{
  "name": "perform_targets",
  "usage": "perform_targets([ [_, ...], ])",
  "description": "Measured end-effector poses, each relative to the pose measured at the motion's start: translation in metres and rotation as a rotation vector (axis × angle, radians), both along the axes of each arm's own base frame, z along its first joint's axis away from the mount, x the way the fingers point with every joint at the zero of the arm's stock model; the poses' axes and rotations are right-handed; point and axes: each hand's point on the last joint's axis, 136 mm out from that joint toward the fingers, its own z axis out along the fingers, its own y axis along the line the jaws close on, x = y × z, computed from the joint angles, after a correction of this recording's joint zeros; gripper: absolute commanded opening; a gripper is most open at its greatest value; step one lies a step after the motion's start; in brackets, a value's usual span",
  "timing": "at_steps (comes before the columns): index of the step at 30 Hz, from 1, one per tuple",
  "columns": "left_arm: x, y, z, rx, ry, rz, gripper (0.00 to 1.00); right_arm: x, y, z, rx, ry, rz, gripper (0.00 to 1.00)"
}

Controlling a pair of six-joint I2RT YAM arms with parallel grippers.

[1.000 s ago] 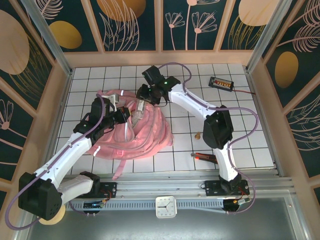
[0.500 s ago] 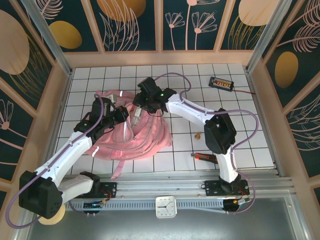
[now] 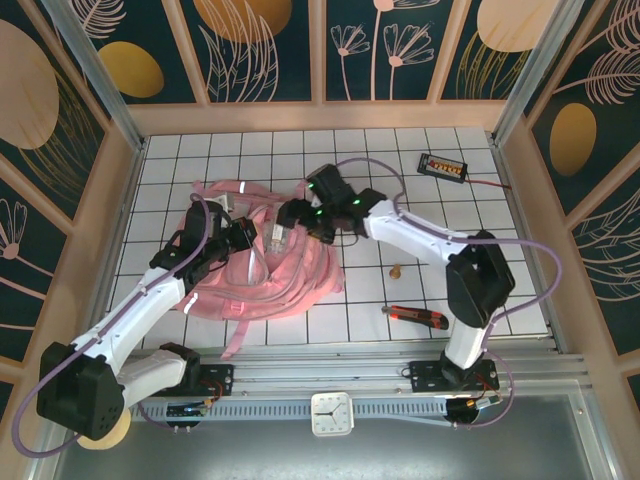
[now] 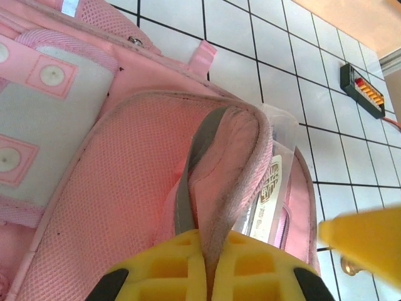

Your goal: Pack books, pencil case, and school supplies into a backpack

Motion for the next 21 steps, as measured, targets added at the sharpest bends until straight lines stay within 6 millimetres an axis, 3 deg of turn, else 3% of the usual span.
perform_targets([
  [4,0.000,0.000,0.001,0.008,-0.007,-0.009,0.00,0.046,-0.027,0.020,0.132,-0.063,0.042,0.79],
  [6,-0.001,0.000,0.001,0.012,-0.010,-0.015,0.00,0.060,-0.030,0.026,0.191,-0.103,0.110,0.79],
  [10,-0.001,0.000,0.001,0.018,-0.012,-0.020,0.00,0.066,-0.004,0.030,0.271,-0.164,0.308,0.79],
  [13,-0.002,0.000,0.000,0.021,-0.010,-0.022,0.00,0.063,0.014,0.021,0.312,-0.180,0.412,0.79],
  [21,-0.001,-0.001,0.002,0.027,-0.003,-0.029,0.00,0.070,0.034,-0.002,0.337,-0.194,0.507,0.76],
])
